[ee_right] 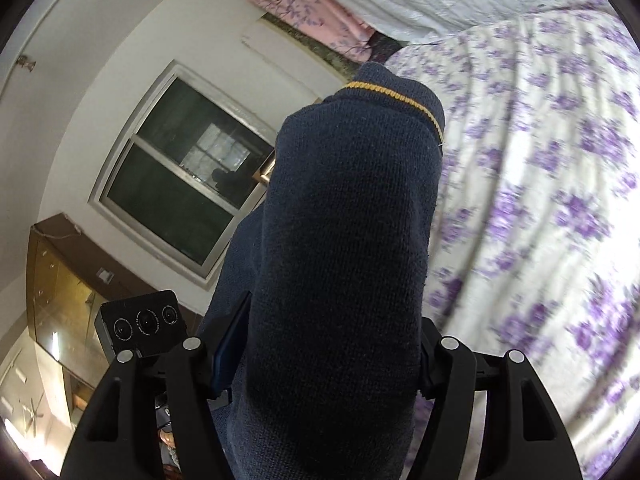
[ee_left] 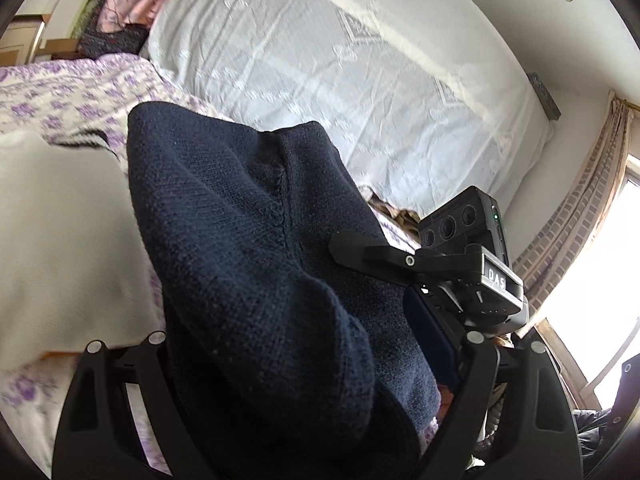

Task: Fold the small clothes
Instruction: 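Carry the navy bundle with the right gripper toward the folded white and orange clothes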

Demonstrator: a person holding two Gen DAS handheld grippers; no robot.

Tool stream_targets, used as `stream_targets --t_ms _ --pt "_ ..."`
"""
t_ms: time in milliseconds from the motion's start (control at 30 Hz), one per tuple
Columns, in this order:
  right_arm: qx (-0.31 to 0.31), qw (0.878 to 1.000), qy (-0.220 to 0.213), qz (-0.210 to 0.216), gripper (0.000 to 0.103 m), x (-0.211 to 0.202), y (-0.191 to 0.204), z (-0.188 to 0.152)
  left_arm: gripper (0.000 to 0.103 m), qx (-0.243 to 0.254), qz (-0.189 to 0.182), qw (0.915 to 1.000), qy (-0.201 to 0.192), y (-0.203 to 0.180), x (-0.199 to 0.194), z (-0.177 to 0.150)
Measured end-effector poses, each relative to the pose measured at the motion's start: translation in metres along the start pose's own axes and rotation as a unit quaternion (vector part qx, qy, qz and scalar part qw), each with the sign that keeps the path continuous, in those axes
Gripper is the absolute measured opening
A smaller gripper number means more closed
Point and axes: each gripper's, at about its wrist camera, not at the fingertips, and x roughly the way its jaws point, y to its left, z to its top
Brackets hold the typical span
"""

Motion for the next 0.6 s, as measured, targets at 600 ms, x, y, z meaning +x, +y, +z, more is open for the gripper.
stream_targets --t_ms 600 --pt "-0.026 0.998 0.027 0.059 0.068 0.088 0.072 0.071 0.085 0.015 0.067 0.9942 -0.083 0.027 -0.071 0.072"
